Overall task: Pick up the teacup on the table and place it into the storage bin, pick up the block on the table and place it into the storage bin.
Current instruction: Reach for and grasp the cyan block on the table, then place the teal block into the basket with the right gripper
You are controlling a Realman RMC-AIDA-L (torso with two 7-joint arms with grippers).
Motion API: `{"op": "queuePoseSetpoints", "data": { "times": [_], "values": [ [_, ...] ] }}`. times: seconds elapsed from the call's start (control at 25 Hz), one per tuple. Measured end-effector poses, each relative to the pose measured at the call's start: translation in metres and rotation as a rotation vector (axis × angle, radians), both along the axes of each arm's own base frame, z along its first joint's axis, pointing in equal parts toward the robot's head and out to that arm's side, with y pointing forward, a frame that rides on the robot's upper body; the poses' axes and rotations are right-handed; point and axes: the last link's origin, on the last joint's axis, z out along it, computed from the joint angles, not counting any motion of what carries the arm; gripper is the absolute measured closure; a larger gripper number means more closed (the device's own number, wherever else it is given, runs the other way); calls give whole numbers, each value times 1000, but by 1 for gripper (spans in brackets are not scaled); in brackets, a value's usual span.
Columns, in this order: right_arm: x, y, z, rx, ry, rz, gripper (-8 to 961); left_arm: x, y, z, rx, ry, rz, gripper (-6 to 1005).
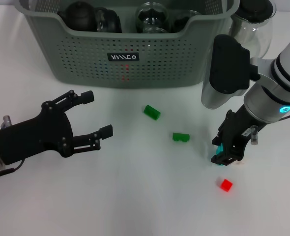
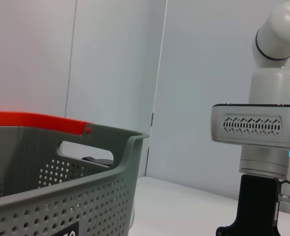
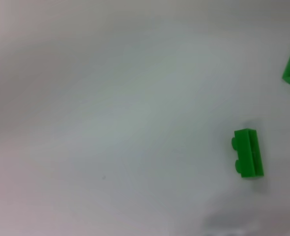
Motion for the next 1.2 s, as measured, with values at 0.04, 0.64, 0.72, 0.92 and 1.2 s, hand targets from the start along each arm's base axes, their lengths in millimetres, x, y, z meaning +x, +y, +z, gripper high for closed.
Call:
{"op": "queuePoseSetpoints", "data": {
  "times": [0.04, 0.64, 0.72, 0.92, 1.2],
  "values": [
    [0, 0, 0, 1, -1, 0, 348, 0, 0, 0, 0, 0, 0, 50],
    [2, 1, 2, 20, -1, -22, 521, -1, 0, -2, 0, 0, 15, 51],
    [2, 2, 2, 25, 2, -24, 522, -1, 0, -2, 0, 0, 15, 51],
    [-10, 9, 17, 57, 97, -43, 522, -2, 0, -2, 1, -1, 19, 51],
    [-51, 15, 84, 73, 514, -87, 522, -6, -1, 2, 30, -11, 46, 51]
  ]
}}
